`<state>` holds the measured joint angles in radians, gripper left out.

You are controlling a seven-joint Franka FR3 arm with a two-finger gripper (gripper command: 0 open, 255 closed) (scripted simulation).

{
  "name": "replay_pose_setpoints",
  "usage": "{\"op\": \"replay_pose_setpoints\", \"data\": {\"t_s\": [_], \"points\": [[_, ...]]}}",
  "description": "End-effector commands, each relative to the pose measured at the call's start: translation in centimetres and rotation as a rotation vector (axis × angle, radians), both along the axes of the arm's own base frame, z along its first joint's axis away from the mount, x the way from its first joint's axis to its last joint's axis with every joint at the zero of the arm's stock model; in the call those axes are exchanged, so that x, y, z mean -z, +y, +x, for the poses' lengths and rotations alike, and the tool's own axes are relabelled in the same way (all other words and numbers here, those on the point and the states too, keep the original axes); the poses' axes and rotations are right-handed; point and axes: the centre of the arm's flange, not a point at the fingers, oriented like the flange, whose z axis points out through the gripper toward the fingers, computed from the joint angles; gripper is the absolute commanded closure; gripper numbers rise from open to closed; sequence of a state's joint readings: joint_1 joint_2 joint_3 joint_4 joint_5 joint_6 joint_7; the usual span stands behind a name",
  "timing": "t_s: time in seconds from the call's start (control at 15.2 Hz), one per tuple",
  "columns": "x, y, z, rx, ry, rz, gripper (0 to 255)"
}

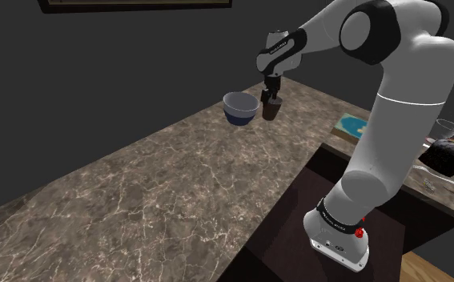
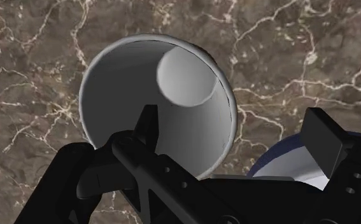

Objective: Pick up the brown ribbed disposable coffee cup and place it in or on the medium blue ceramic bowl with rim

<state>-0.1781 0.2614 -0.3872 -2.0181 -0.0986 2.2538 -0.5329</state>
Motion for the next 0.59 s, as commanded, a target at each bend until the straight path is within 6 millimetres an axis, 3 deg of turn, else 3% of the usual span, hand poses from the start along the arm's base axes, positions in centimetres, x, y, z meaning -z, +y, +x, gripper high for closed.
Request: {"op": "replay_pose_setpoints", "data": {"t_s": [0.0, 0.13, 0.53], "points": [[1.04, -0.09, -0.09, 0.0, 0.0, 0.0, 0], [1.86, -0.21, -0.17, 0.0, 0.0, 0.0, 0], [1.86, -0.21, -0.17, 0.0, 0.0, 0.0, 0]]}}
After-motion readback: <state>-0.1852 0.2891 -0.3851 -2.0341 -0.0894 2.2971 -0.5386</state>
